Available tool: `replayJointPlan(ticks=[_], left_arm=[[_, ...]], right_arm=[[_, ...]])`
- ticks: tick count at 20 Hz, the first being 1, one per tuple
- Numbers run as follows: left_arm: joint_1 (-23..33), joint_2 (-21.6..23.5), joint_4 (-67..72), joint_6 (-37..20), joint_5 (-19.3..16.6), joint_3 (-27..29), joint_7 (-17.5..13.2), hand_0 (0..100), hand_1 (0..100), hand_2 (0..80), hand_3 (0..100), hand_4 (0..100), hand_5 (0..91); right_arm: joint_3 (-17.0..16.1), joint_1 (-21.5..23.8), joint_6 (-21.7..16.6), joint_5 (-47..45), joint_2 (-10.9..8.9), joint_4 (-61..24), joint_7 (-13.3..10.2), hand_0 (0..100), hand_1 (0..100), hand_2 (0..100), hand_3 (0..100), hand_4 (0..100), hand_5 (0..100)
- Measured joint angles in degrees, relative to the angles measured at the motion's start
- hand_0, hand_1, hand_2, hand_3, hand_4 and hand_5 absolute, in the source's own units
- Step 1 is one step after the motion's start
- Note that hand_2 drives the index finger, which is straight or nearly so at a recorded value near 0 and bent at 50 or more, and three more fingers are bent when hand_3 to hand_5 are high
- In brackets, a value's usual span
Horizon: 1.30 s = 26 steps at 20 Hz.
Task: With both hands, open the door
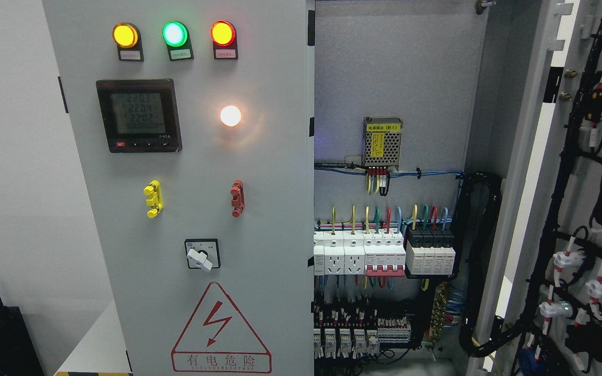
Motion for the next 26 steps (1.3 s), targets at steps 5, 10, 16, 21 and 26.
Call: replayJointPlan(ticks=[5, 10, 16, 21, 26], left_arm=[[0.0, 0.0, 0.0, 0.0, 0.0, 0.0, 0.0, 0, 0, 0.0, 0, 3, 0.0], [0.0, 0.0, 0.0, 0.0, 0.0, 0.0, 0.0, 0, 0, 0.0, 0, 3, 0.0], [0.0, 0.0, 0.0, 0.0, 0.0, 0.0, 0.0, 0, 0, 0.0, 0, 3, 0.0], [0.0, 0.0, 0.0, 0.0, 0.0, 0.0, 0.0, 0, 0, 0.0, 0, 3, 0.0], [0.0, 0.0, 0.0, 0.0, 0.0, 0.0, 0.0, 0, 0, 0.0, 0, 3, 0.0]], right_arm=[[-0.4, -1.9, 2.0, -0.7, 1.22, 0.6, 0.0, 11, 0, 0, 0, 0, 0], [-0.6, -4.3, 2.4, -0.8, 2.76, 1.8, -0.1, 11, 0, 0, 0, 0, 0], [-0.3, -6.8, 2.4, -0.4, 4.66, 3.8, 3.3, 11, 0, 0, 0, 0, 0], [-0.1, -8.3, 2.6, 0.8, 5.96, 5.5, 5.2, 11, 0, 0, 0, 0, 0], [0.1, -10.0, 2.8, 1.7, 6.81, 7.1, 5.4, 11, 0, 0, 0, 0, 0]])
